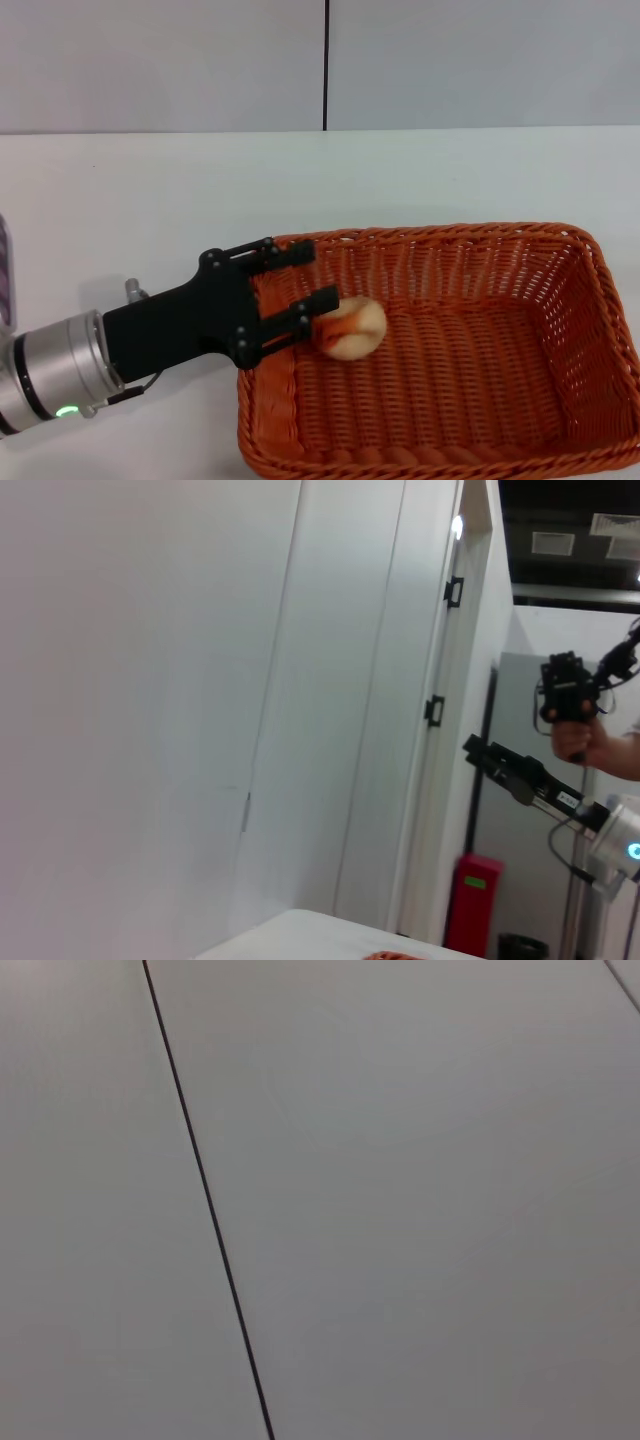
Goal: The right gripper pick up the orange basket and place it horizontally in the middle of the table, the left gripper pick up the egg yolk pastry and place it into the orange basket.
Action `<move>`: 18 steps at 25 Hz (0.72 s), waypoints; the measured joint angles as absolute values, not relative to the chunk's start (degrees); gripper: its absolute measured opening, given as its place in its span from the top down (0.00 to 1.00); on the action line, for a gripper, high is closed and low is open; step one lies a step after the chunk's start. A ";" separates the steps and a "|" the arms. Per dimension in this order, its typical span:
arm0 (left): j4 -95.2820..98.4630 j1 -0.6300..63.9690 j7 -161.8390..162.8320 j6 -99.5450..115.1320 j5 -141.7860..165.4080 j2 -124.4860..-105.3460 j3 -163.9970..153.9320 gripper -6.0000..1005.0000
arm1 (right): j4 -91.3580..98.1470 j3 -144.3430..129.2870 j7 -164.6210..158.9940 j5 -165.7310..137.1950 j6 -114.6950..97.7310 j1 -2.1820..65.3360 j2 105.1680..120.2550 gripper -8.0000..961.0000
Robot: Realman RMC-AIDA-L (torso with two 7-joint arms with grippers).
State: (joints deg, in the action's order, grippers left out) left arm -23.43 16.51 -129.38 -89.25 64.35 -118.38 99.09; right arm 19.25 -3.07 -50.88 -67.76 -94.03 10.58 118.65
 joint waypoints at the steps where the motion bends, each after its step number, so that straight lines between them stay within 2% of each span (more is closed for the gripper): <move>1: -23.79 15.67 -129.38 -89.40 64.27 -118.31 99.80 0.61 | 19.24 -2.98 -50.88 -67.76 -93.96 10.62 118.65 0.53; 4: -23.83 14.52 -129.62 -89.46 64.10 -118.21 103.09 0.38 | 19.31 -2.90 -50.76 -67.77 -93.81 10.70 118.65 0.53; 9: -23.14 9.93 -132.59 -85.73 63.97 -118.34 119.73 0.28 | 19.28 -2.77 -48.81 -67.77 -93.60 10.73 118.62 0.53; 14: -17.41 8.43 -138.46 -83.68 61.94 -118.68 133.95 0.19 | 19.22 -2.80 -47.19 -67.84 -92.04 11.48 118.66 0.53; 18: -11.61 8.57 -145.82 -84.41 59.20 -118.70 141.26 0.19 | 19.22 -3.22 -47.16 -68.12 -90.98 12.19 118.70 0.53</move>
State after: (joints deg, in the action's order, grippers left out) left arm -11.61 8.57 -145.82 -84.41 59.20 -118.70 141.26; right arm 19.22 -3.22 -47.16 -68.12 -90.98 12.19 118.70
